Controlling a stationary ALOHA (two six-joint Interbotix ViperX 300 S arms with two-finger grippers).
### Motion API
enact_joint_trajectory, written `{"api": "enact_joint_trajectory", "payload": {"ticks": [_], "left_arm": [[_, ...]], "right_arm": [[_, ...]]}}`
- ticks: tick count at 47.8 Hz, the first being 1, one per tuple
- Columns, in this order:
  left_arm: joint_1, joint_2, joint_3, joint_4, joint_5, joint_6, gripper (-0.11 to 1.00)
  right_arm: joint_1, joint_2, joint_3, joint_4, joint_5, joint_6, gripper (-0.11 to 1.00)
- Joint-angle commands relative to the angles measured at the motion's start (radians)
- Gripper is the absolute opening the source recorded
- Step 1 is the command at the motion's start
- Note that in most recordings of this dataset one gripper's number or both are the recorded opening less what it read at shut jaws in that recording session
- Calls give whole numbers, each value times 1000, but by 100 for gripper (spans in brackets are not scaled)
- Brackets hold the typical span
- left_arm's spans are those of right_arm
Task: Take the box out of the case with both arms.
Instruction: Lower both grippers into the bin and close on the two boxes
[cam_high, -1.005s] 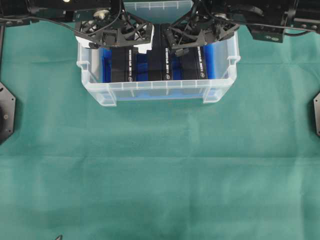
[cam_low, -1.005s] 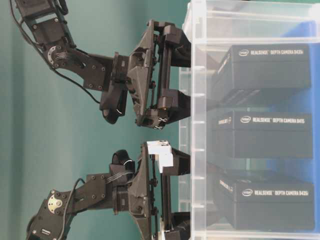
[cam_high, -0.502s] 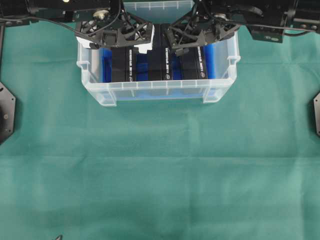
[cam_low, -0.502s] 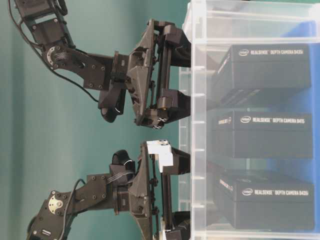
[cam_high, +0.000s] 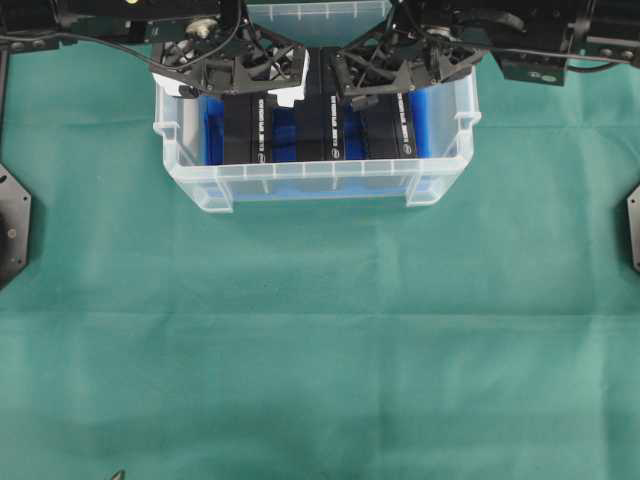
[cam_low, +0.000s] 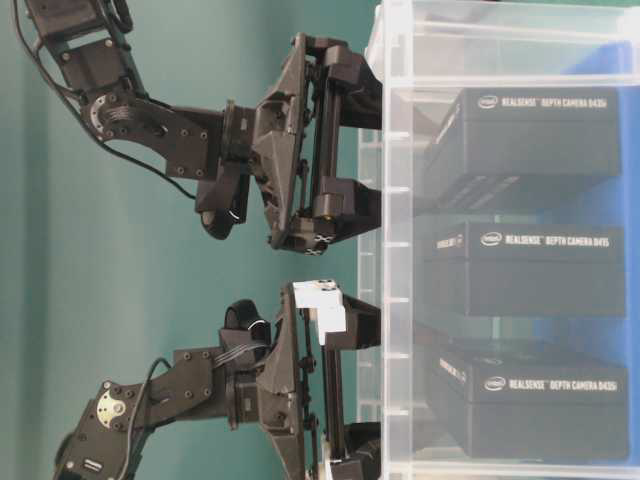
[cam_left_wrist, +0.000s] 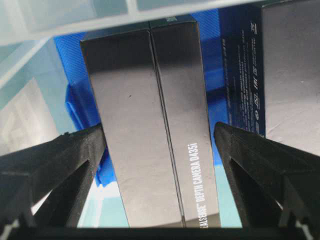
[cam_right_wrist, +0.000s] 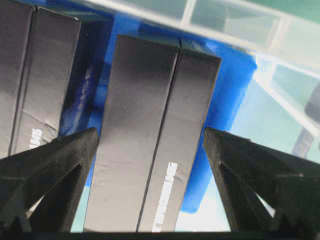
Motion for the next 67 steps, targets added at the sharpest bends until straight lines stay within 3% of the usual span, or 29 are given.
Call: {"api": "enact_joint_trajectory", "payload": {"ticks": [1, 19, 27, 30, 34, 67], "left_arm": [[8, -9, 5, 3, 3, 5, 92], [3, -9, 0, 2, 5, 9, 92], [-6, -15, 2, -8, 5, 17, 90], [-14, -21, 5, -8, 3, 17, 81], [-21, -29, 6, -8, 2, 14, 64], [-23, -41, -2, -11, 12, -2, 64]], "right_arm": [[-2, 0, 15, 5, 43, 14, 96], [18, 17, 12, 49, 46, 15, 92], [20, 20, 12, 49, 48, 15, 77], [20, 18, 12, 49, 51, 15, 67], [21, 17, 11, 49, 49, 15, 67], [21, 9, -12, 40, 52, 15, 67]]}}
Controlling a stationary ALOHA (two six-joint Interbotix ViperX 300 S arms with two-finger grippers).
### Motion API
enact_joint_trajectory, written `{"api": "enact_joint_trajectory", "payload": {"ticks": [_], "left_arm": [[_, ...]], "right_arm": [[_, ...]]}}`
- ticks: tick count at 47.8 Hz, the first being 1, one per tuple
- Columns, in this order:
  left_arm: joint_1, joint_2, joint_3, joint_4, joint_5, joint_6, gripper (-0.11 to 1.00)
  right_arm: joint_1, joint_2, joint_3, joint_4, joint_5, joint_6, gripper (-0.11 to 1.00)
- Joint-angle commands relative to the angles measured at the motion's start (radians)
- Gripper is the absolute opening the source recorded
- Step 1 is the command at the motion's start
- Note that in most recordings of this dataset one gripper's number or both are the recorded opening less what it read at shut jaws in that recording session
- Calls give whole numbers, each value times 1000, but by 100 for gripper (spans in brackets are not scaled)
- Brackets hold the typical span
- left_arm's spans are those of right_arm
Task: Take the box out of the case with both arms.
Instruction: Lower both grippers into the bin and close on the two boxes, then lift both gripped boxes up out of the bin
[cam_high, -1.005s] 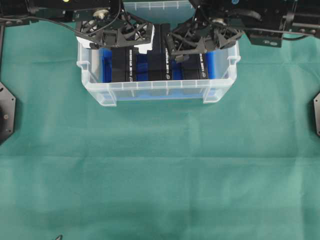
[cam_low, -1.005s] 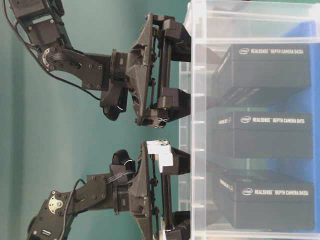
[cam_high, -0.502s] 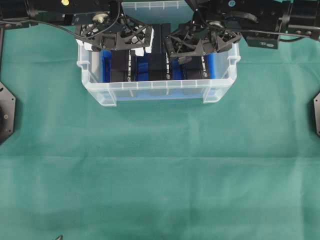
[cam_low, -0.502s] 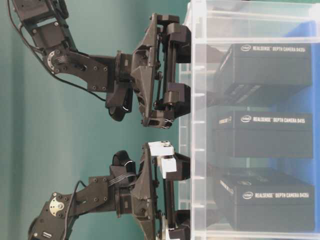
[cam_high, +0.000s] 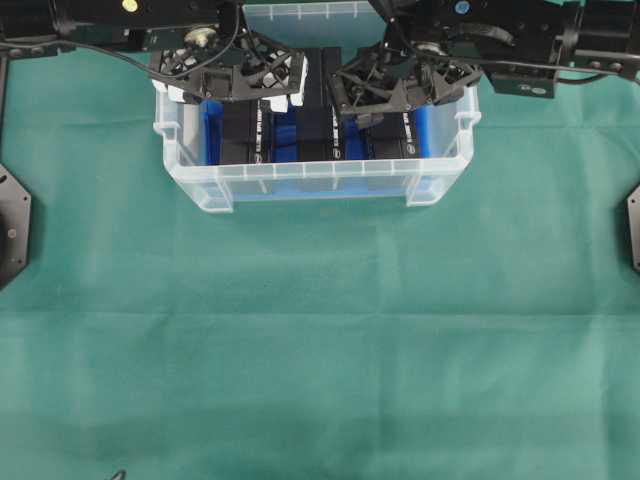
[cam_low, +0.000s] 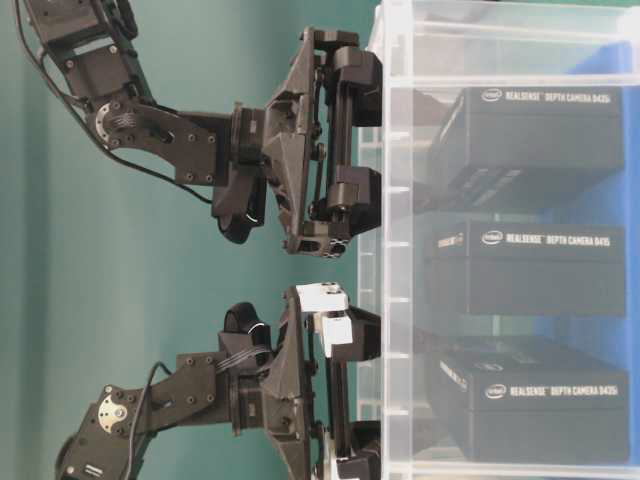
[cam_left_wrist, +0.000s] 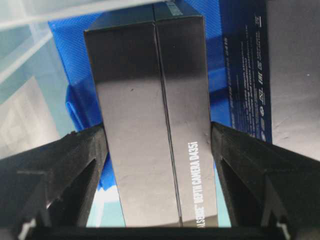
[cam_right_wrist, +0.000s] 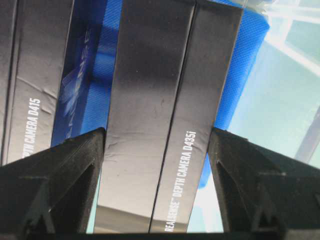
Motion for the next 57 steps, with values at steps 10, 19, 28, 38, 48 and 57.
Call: {"api": "enact_joint_trajectory", "payload": {"ticks": [10, 19, 28, 38, 48, 57], "left_arm": [[-8, -60, -52, -3, 40, 5, 64], [-6, -84, -133, -3, 115, 12, 64], [-6, -117, -252, -2, 212, 20, 64], [-6, -138, -376, -3, 359, 25, 64], [-8, -137, -502, -3, 502, 57, 64], [-9, -132, -592, -3, 571, 64, 64]], "right_arm": [[-8, -38, -44, -9, 28, 0, 67], [-9, -60, -126, -35, 101, 5, 67], [-9, -86, -230, -84, 202, 5, 67], [-9, -114, -339, -130, 299, 5, 67], [-9, -132, -422, -149, 357, -3, 67], [-9, -143, -489, -161, 393, -6, 67]]}}
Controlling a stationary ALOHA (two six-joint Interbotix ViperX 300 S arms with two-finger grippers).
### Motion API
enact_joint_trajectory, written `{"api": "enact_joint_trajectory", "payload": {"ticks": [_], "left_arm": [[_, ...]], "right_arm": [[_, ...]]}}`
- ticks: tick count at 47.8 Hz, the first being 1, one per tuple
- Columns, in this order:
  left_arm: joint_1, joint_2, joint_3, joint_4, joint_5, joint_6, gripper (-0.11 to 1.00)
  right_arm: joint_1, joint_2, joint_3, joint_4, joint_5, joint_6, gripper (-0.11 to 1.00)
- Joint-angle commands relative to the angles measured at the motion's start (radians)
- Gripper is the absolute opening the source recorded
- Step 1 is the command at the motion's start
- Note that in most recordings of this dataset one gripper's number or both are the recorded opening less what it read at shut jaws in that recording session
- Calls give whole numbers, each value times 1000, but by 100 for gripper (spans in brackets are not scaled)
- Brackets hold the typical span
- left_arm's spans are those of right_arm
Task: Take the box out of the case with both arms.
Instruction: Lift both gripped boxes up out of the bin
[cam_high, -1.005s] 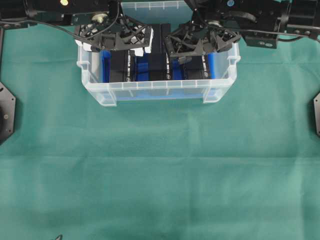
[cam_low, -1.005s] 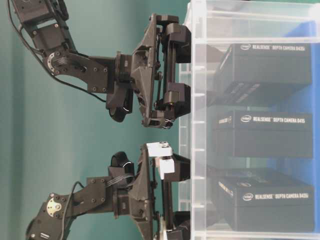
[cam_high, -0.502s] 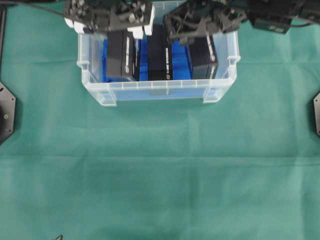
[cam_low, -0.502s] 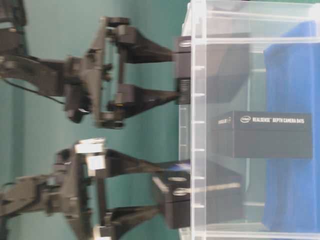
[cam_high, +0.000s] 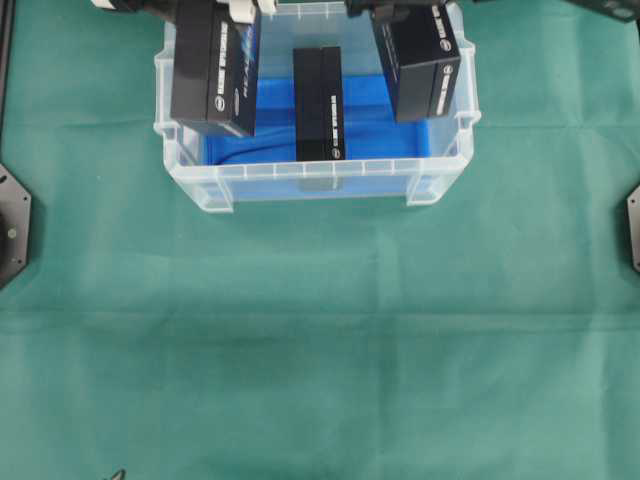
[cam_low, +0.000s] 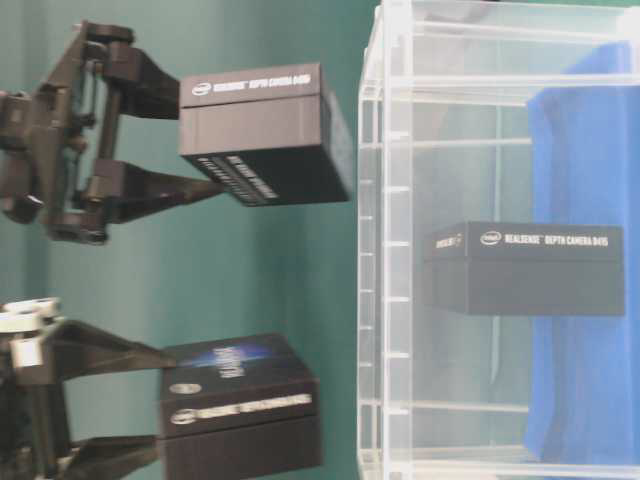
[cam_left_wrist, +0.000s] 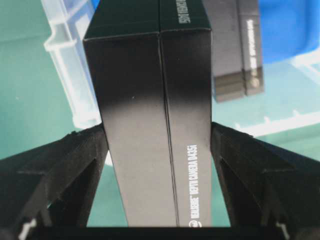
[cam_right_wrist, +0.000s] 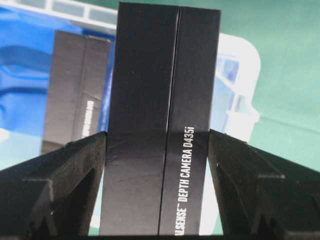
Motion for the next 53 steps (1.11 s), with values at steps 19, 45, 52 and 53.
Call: {"api": "enact_joint_trajectory", "payload": {"ticks": [19, 45, 52, 53], "left_arm": [[-3, -26, -164, 2, 158, 3, 64], [-18, -14, -189, 2, 163, 3, 64], [-21, -14, -189, 2, 163, 0, 64], [-21, -14, -189, 2, 163, 0, 64]], "right_arm": [[14, -49, -170, -17, 75, -3, 67], [37, -48, -183, -20, 106, 0, 67], [37, -48, -184, -20, 114, 0, 67], [38, -48, -183, -20, 114, 0, 67]]}}
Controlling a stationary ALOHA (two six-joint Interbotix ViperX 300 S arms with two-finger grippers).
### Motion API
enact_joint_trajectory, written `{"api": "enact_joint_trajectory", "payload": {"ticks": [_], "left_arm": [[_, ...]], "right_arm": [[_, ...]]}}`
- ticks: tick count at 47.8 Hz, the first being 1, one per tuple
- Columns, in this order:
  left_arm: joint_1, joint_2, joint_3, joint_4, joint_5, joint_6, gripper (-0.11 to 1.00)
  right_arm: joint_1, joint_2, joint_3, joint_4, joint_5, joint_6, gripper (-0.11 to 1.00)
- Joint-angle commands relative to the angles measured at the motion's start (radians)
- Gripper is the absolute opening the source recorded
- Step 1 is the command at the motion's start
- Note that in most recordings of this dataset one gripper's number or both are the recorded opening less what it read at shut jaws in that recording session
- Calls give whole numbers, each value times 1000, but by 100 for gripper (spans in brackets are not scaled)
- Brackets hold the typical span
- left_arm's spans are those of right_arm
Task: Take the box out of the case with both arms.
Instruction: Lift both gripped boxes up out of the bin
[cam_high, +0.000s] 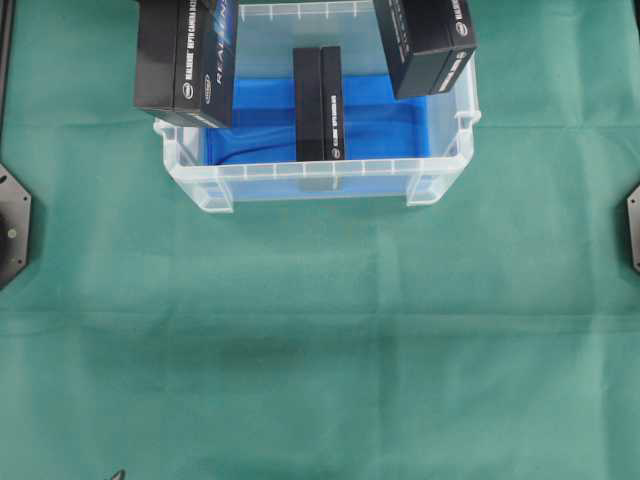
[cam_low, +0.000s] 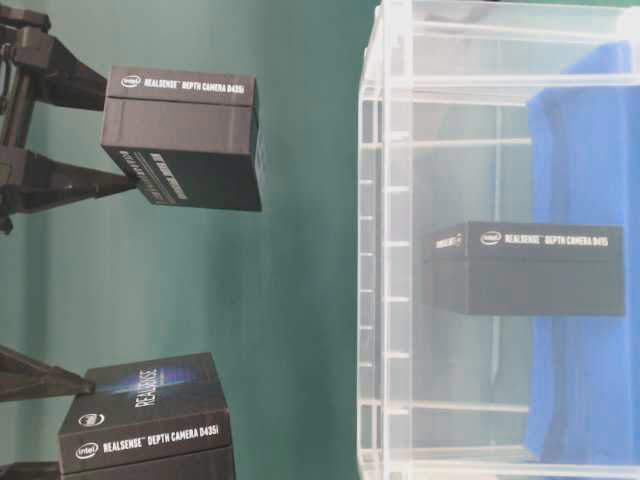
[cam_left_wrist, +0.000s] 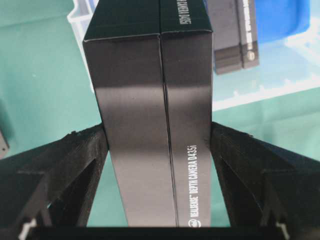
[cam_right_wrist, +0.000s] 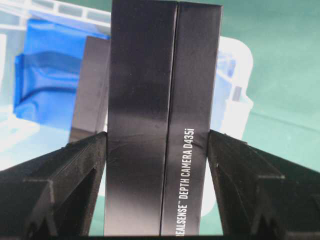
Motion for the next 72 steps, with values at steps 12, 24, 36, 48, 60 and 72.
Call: {"api": "enact_joint_trajectory", "payload": {"ticks": [12, 24, 36, 48, 60, 72], "left_arm": [[-5, -14, -25, 2, -3, -5, 64], [-6, -15, -23, 2, -6, -6, 64], [-6, -14, -21, 2, -9, -6, 64], [-8, -14, -21, 3, -11, -6, 64], [-8, -14, -21, 3, -11, -6, 64], [-54, -14, -21, 2, -11, -29, 64]], "right_arm": [[8, -37, -28, -6, 2, 3, 67], [8, -37, -29, -6, 2, 3, 67], [9, -37, -28, -5, 2, 3, 67], [12, -35, -28, -6, 2, 3, 67], [18, -35, -28, -6, 5, 9, 67], [64, -35, -28, -5, 48, 32, 67]]}}
